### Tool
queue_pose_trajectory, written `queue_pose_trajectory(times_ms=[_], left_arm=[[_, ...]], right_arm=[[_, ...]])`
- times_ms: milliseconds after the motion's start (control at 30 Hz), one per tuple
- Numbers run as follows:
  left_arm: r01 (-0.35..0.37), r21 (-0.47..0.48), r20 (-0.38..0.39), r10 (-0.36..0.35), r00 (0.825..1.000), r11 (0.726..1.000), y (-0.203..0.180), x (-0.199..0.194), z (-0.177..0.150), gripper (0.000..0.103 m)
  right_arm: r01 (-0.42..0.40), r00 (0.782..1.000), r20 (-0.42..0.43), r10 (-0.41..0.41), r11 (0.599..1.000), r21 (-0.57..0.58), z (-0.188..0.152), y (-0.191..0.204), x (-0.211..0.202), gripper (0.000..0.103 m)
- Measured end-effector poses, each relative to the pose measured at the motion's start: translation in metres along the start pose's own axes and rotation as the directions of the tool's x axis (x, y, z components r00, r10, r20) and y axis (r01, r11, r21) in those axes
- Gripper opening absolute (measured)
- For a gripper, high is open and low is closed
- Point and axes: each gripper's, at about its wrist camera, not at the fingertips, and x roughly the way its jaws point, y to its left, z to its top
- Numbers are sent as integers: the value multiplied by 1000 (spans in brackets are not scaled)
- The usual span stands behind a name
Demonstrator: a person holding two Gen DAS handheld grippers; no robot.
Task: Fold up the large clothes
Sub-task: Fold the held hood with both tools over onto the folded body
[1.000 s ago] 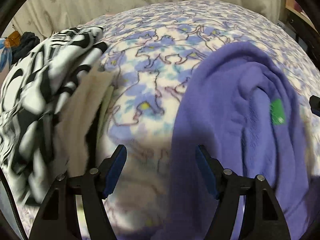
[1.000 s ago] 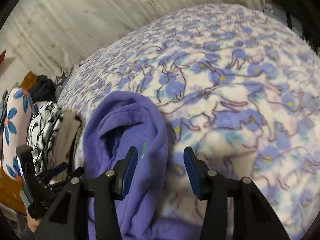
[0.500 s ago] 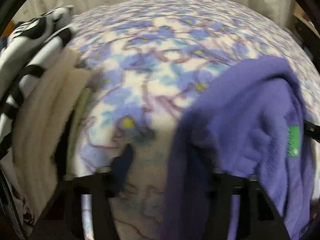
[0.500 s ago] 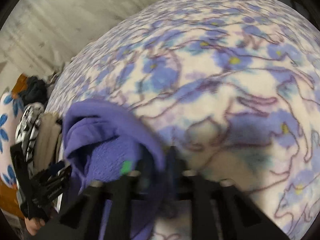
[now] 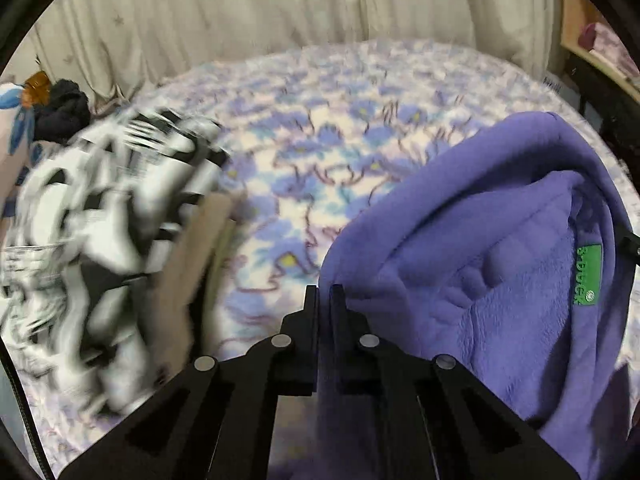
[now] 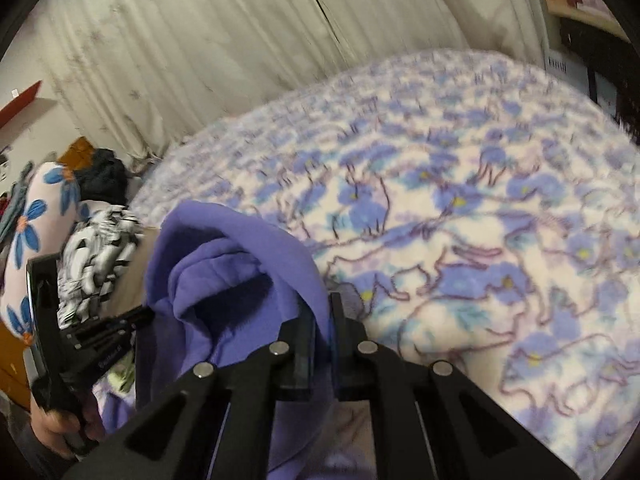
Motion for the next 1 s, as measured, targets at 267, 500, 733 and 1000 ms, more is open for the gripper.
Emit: queue_pose_trajectory(times_ms=[267,500,733,1000], left_arm=[[86,-35,63,-83,994,996,34,-113,-50,3],[165,-81,22,-164,986,983,51,-155,-122,3],[265,-143,-49,-274,960,954,67,-163,-205,2],[357,-181,-154,-384,910,917,66,-158,-281,17]], right_arm=[[-65,991,101,83,984,-165,-35,55,-105,5],[-26,992,106,62,950,-311,-97,81,-151,5],[4,1000,16,1,959,-285,-171,61,-165,8],[21,976,-207,-65,978,-207,-253,36,-153,11]])
